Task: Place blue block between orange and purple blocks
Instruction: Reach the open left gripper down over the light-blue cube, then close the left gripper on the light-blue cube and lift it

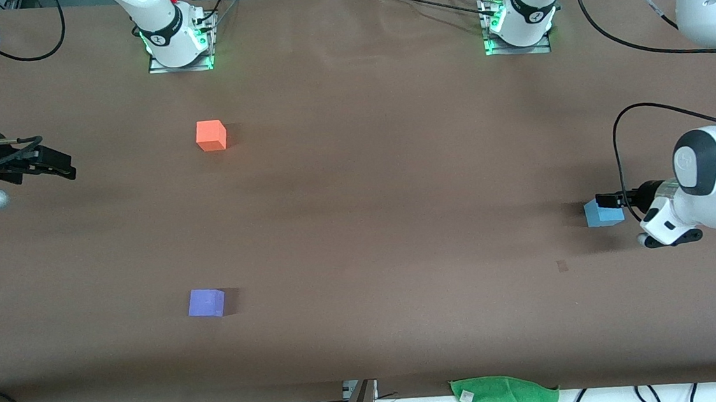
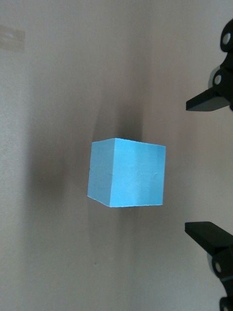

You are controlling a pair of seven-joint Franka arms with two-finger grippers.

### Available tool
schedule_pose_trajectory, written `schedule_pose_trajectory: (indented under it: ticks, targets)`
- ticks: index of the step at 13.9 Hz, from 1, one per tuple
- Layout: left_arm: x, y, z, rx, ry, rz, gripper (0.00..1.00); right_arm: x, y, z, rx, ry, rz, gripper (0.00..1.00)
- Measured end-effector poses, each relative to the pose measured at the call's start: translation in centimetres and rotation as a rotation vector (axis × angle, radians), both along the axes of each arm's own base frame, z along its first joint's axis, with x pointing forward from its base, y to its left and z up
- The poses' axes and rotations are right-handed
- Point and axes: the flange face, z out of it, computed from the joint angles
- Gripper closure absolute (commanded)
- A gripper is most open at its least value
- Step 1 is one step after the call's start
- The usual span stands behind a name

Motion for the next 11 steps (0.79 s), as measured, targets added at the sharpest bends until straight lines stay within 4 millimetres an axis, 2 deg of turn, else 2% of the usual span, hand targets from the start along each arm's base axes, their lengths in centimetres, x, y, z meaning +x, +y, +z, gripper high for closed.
schedule_pose_trajectory:
  ticks: [4,11]
  targets:
    - [-1.0,-0.3,-2.4,-0.012,-0.011,-0.031,0.00,0.0,0.0,0.0,0.000,0.000,-0.001,0.00]
    - [-1.5,0.0,-4.4,-0.008,-0.080,-0.053,0.00,0.0,0.0,0.0,0.000,0.000,-0.001,0.00]
